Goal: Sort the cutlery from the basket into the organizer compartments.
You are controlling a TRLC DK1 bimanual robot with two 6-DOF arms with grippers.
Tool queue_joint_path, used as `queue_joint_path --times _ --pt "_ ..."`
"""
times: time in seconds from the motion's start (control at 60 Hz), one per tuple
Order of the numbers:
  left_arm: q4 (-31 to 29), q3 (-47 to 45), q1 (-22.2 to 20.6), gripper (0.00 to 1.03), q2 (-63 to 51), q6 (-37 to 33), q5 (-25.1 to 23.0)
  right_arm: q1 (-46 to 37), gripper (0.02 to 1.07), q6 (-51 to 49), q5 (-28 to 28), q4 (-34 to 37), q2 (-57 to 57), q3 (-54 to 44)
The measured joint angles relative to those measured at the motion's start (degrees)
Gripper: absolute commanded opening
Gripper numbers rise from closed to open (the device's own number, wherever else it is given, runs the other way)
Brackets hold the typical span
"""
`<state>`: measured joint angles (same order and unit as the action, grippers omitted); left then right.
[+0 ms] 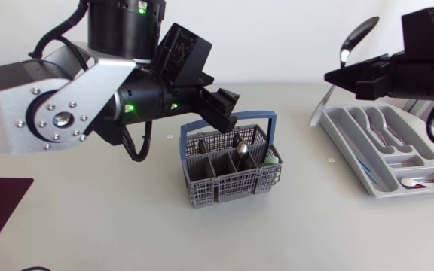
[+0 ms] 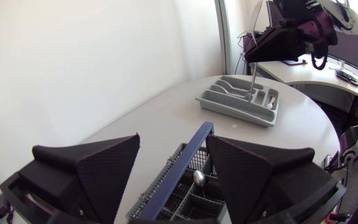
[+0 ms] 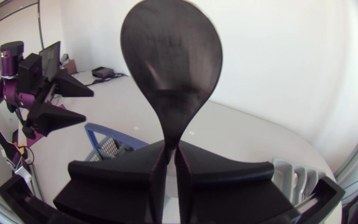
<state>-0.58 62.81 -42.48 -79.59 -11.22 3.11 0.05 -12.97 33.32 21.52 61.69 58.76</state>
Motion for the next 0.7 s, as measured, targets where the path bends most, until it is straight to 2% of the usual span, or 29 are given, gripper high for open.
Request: queue_joint_path --times 0.15,0.333,0.7 --pt "-2.49 -0.22 -0.57 0.78 0.09 -2.03 0.02 -11.45 0.08 -6.60 1.68 4.79 3.80 1.11" --pt "-5.11 -0.28 -3.93 0.77 -0.72 -5.31 0.00 -21.07 0.08 -14.34 2.32 9.01 11.82 5.53" --pt "-8.39 -0.20 -7.17 0.77 -4.96 -8.57 0.00 -31.89 0.08 -25.55 0.26 19.39 30.86 22.82"
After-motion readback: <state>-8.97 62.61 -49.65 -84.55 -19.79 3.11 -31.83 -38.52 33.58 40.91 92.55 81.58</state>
